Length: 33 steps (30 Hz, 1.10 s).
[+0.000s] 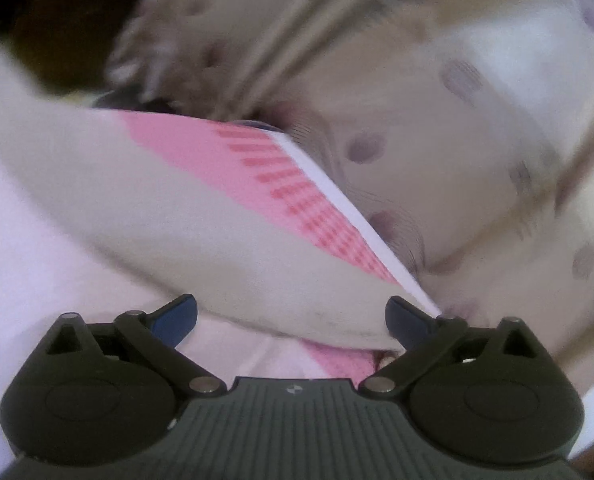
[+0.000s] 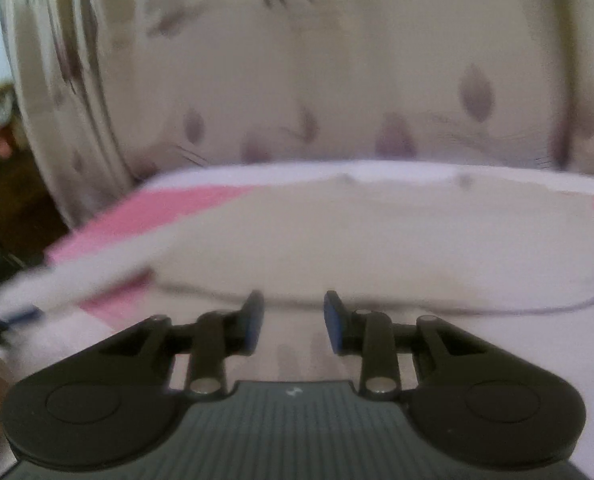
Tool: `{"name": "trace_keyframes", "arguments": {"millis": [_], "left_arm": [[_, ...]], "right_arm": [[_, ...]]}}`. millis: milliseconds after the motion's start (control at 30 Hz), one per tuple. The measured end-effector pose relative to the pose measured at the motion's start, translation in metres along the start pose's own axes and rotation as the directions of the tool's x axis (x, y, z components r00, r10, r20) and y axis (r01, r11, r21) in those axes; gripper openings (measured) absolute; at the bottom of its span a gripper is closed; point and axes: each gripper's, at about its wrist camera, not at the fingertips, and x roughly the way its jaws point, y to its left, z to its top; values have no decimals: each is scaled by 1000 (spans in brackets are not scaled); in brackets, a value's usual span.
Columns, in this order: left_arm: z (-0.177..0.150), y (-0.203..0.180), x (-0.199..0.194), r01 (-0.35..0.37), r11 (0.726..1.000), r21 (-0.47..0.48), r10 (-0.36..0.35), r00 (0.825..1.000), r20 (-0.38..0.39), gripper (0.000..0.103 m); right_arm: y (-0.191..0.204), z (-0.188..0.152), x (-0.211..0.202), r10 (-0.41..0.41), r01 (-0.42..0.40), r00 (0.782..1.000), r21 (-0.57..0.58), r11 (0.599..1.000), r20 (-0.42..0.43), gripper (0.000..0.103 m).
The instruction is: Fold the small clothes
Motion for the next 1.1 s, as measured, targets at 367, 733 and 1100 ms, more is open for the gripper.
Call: {"name": "trace_keyframes", "arguments": {"millis": [367,733,1100], "left_arm": [[101,105,-96,-163,982,-99,165,986,11,83],[156,146,-59,-257,954,-154,243,964,-109,87],[154,128,-45,-230,968,-98,231,973,1,11]], "right_arm": [[-5,-17,14,-153,146,983,-69,987,-102,98],[-18,-18,9,-58,61,991,22,998,-117,103],[-15,-17,10,-56,57,991,9,998,-121,103]]}}
